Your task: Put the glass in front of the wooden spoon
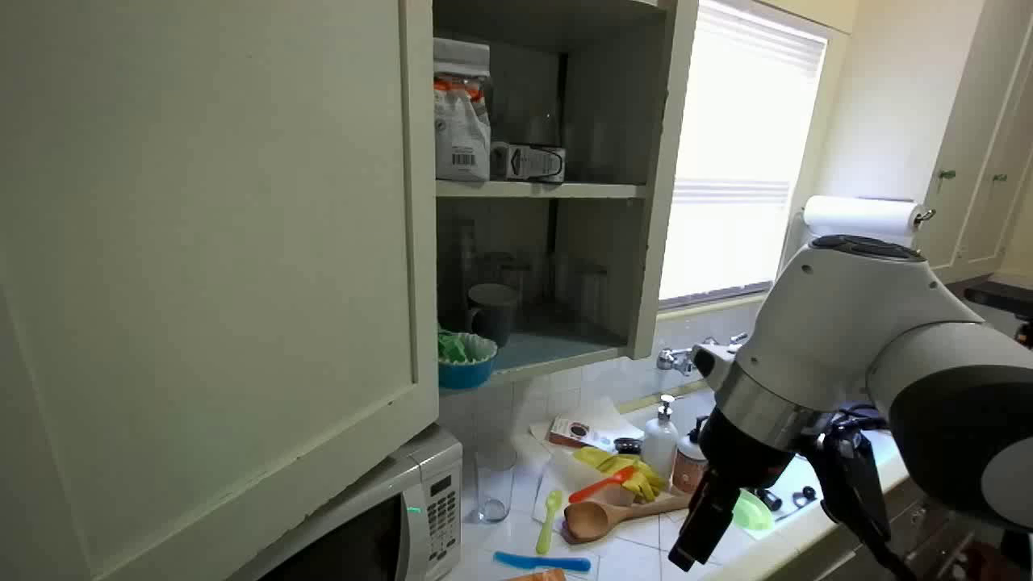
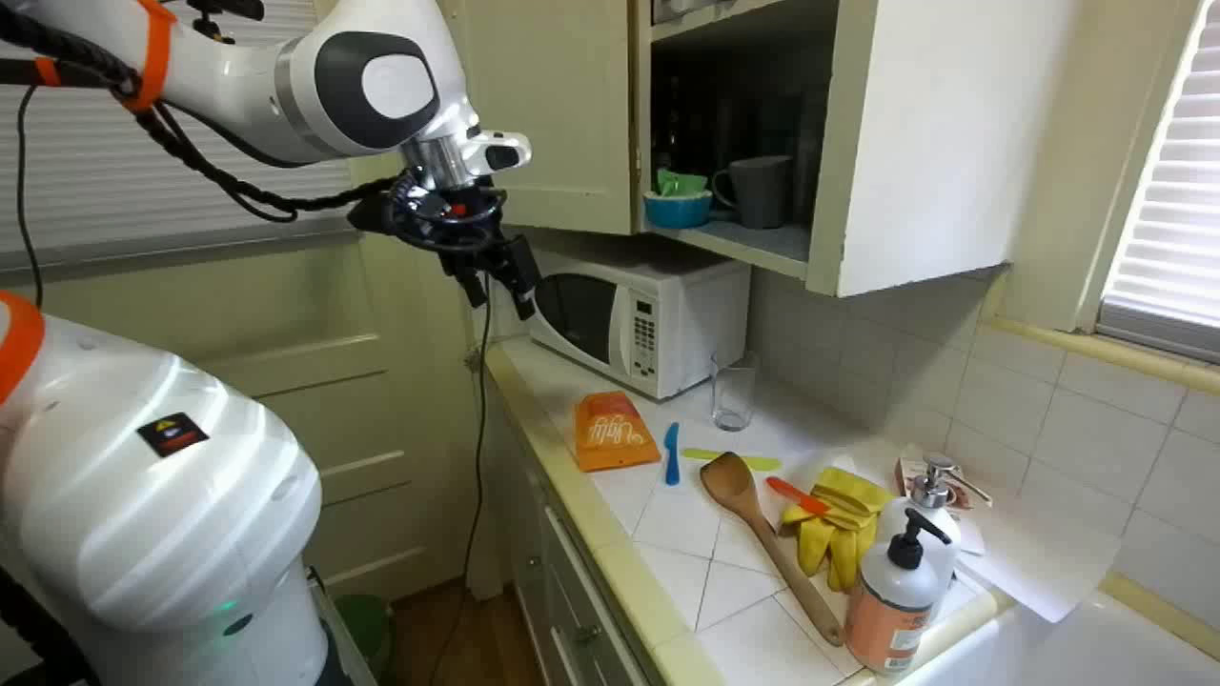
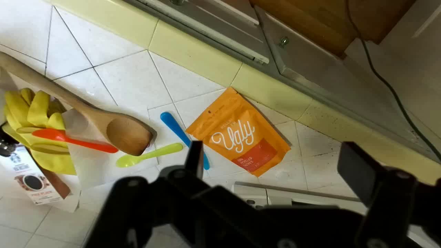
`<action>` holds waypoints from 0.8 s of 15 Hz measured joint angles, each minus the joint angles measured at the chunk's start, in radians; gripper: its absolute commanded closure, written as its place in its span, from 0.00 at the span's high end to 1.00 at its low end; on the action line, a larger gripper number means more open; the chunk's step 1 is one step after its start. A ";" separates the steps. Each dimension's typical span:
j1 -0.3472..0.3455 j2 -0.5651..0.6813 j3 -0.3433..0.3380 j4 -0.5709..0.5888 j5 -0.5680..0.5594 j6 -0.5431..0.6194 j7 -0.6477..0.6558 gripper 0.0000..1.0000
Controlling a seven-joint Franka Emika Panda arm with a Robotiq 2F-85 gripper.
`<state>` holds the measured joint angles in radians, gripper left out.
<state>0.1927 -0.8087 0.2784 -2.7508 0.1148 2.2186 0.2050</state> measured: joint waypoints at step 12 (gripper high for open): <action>-0.022 0.002 -0.015 0.003 -0.005 0.030 0.023 1.00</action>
<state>0.1707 -0.8064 0.2637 -2.7479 0.1098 2.2487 0.2280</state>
